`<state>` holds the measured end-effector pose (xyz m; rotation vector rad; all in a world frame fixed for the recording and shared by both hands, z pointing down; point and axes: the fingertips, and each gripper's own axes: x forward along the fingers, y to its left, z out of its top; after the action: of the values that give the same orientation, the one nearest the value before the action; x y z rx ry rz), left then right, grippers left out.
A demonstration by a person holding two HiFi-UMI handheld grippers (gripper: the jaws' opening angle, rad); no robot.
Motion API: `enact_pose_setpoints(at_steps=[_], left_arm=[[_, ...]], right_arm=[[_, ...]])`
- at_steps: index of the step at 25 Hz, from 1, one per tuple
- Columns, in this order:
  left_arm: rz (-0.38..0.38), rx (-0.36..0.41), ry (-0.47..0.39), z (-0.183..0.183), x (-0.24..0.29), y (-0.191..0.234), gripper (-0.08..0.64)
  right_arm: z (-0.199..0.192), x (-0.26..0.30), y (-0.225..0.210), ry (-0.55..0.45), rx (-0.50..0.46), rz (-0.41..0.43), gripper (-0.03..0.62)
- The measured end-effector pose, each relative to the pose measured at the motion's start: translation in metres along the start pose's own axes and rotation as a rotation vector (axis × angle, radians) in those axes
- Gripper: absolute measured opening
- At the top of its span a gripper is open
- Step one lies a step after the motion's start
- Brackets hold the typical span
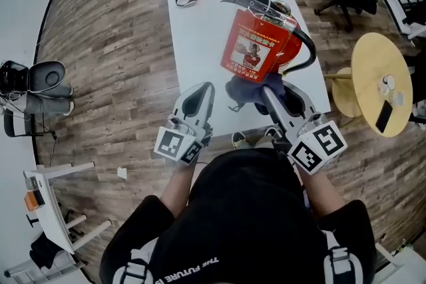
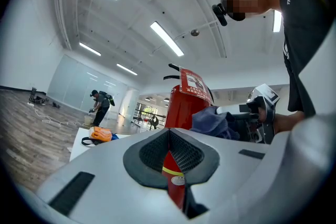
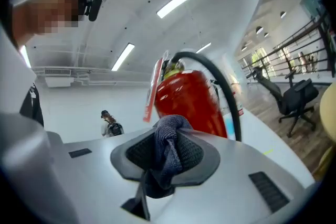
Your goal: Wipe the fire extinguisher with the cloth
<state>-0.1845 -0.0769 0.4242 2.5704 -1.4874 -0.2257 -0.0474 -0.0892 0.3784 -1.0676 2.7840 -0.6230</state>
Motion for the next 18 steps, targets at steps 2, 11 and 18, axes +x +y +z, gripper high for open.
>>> enact_pose_setpoints(at_steps=[2,11,18], left_arm=[[0.003,0.000,0.004,-0.001,0.000,0.001,0.021],[-0.001,0.003,0.003,0.000,0.015,0.001,0.021],[0.006,0.013,0.001,0.000,0.030,-0.025,0.021]], right_arm=[[0.030,-0.025,-0.025,-0.081,-0.100,-0.099,0.092],[0.164,-0.023,0.019,-0.130,-0.690,-0.058,0.092],[0.150,-0.006,0.011,0.058,-0.643,0.077,0.092]])
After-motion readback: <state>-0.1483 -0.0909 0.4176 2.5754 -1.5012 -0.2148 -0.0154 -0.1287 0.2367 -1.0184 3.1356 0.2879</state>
